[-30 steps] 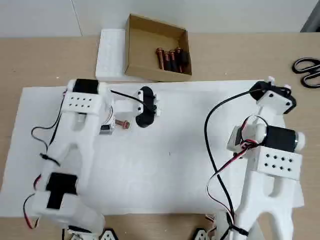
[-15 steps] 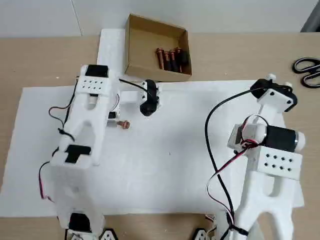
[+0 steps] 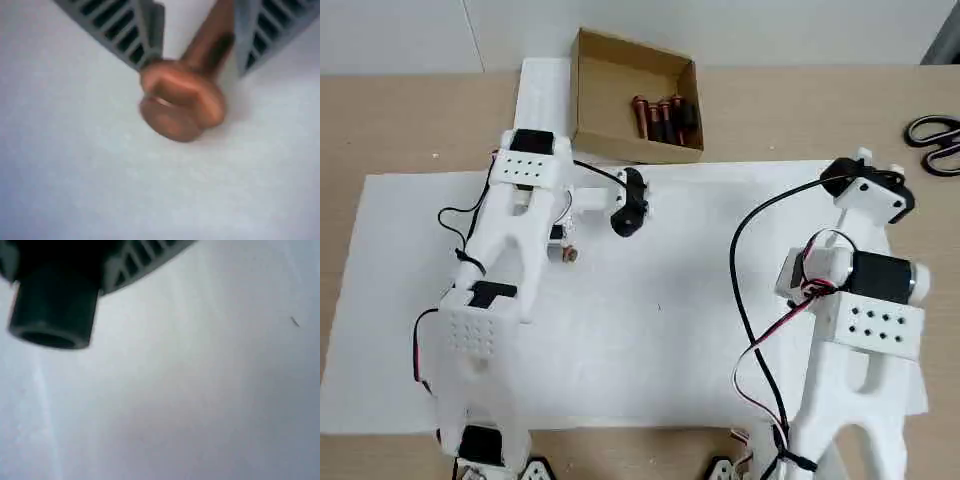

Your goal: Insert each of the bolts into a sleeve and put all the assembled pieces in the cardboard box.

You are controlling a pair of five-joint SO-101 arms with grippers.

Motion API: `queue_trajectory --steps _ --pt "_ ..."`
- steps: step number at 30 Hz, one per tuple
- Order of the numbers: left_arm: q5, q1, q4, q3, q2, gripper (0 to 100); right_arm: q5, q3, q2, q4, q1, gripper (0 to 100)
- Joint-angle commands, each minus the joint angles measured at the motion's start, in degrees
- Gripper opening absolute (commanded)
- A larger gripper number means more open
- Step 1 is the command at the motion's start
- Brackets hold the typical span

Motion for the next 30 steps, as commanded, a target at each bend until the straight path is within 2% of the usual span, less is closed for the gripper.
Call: queue_trajectory --steps 1,22,26,30 --pt "-19.7 1.4 1.6 -1.5 -0.4 8 0.5 -0.3 -1.5 -0.6 0.7 0.2" --pt "-19.6 1.9 1.6 6.3 -0.4 8 0.5 -0.4 -1.5 -1.1 0.6 0.2" --pt "-16.8 2.5 1.6 6.0 -1.1 0 0.5 -0.4 -1.5 -0.7 0.6 0.2" --pt "-12.7 2.8 1.6 3.0 -1.1 0 0.5 -0.5 -1.5 -0.6 0.6 0.2"
